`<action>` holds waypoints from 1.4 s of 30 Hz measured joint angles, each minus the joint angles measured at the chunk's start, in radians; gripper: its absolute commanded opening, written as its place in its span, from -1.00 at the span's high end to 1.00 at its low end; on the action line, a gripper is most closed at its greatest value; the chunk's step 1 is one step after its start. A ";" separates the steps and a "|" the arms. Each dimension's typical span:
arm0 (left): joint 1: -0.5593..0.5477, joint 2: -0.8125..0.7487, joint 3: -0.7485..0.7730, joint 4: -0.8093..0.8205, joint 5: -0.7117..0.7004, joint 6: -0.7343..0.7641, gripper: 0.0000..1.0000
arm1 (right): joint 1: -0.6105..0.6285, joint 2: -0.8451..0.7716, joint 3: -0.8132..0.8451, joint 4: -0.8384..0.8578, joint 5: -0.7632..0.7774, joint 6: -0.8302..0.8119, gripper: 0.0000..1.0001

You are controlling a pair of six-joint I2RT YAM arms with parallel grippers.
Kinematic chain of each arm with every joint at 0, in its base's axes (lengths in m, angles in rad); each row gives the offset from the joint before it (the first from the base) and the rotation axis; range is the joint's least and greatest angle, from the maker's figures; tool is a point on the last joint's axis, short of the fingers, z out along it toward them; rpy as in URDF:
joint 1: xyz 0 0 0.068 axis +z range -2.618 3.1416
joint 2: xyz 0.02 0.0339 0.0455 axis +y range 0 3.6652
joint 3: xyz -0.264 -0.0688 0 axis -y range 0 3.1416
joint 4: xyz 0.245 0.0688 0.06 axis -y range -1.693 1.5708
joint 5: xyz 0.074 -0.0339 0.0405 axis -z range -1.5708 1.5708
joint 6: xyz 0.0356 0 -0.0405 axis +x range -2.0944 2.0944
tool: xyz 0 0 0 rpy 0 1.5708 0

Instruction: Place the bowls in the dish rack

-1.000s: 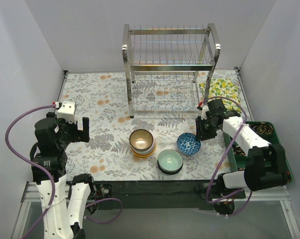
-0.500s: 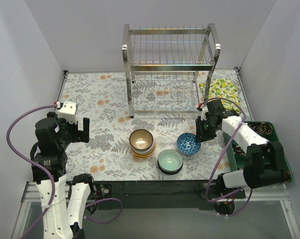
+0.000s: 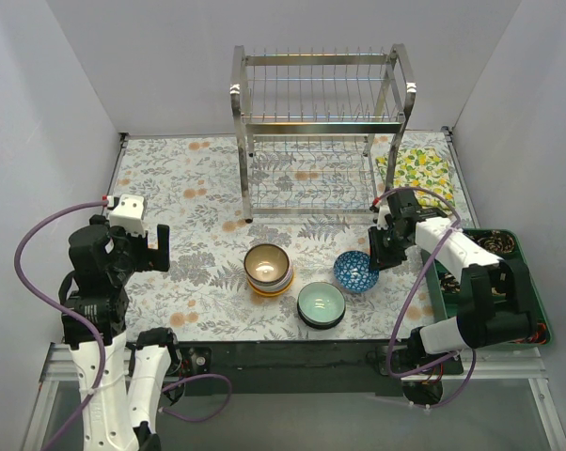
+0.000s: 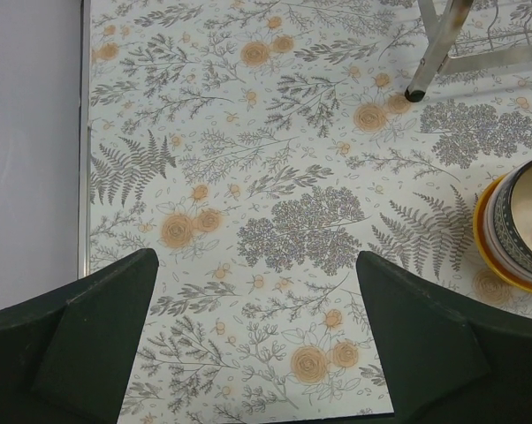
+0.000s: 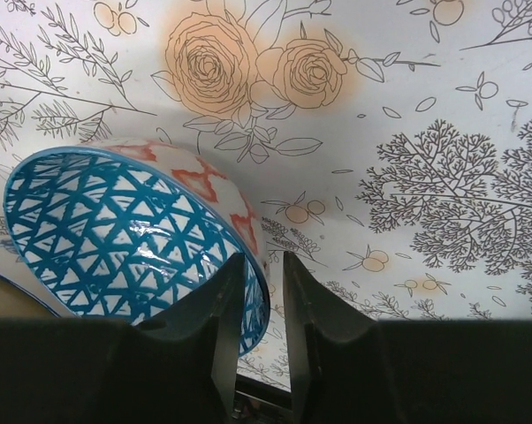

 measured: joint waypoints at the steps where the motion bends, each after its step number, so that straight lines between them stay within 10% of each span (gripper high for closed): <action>1: 0.000 -0.003 -0.002 -0.002 0.000 -0.002 -0.94 | 0.002 0.001 0.000 0.000 0.000 0.000 0.48; 5: 0.000 -0.023 -0.014 0.002 0.000 -0.010 -0.94 | 0.010 0.008 0.000 0.002 -0.004 -0.003 0.97; 22: 0.000 0.012 0.019 0.011 0.001 -0.014 -0.94 | 0.082 -0.281 0.092 -0.096 -0.038 -0.112 0.97; 32: 0.000 0.071 0.053 0.055 0.000 -0.010 -0.95 | 0.356 -0.328 0.217 -0.063 0.292 -0.301 0.97; 42: -0.001 0.142 -0.132 0.369 0.145 -0.059 -0.92 | 0.576 -0.008 0.391 0.210 0.634 -0.582 0.97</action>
